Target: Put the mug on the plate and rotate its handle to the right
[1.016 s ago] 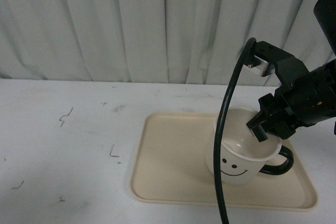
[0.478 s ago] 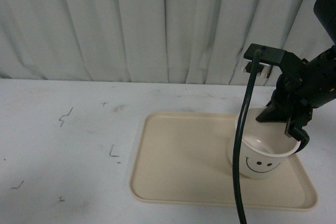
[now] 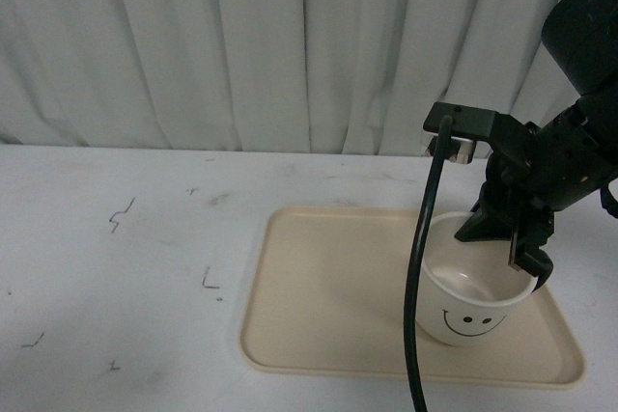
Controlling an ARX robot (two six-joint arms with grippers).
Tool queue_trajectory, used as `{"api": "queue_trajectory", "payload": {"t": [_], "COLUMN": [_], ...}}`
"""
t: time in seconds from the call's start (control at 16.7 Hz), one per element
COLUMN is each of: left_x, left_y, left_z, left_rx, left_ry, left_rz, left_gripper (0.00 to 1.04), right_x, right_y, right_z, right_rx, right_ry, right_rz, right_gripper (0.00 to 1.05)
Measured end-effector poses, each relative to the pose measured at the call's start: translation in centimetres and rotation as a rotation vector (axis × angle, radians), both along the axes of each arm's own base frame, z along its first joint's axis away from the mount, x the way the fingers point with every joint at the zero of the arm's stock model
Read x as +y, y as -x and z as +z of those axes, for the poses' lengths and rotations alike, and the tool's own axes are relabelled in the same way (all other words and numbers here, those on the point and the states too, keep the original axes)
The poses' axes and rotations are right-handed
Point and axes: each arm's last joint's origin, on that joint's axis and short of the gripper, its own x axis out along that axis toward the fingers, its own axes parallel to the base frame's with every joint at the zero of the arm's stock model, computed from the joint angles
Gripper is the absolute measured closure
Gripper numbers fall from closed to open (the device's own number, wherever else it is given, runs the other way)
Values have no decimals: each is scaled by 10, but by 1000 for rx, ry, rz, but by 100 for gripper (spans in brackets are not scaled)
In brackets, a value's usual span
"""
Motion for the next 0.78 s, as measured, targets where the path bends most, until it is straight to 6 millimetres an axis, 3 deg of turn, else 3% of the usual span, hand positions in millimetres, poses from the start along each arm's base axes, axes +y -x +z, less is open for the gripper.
{"api": "queue_trajectory", "payload": {"t": [0.48,0.6,0.78], "left_x": [0,0,0], "left_y": [0,0,0], "left_z": [0,0,0], "left_rx": [0,0,0], "left_ry": [0,0,0], "left_rz": [0,0,0], "left_gripper": [7,7,7], "right_x": [3,4,8], "right_y": [-4,-4,-3], "right_z": [-4,-4,-4], "right_rx": [9,11,23], "right_ry": [13,16,19], "right_rz": [12,18,29], "right_gripper": [101,90,57]}}
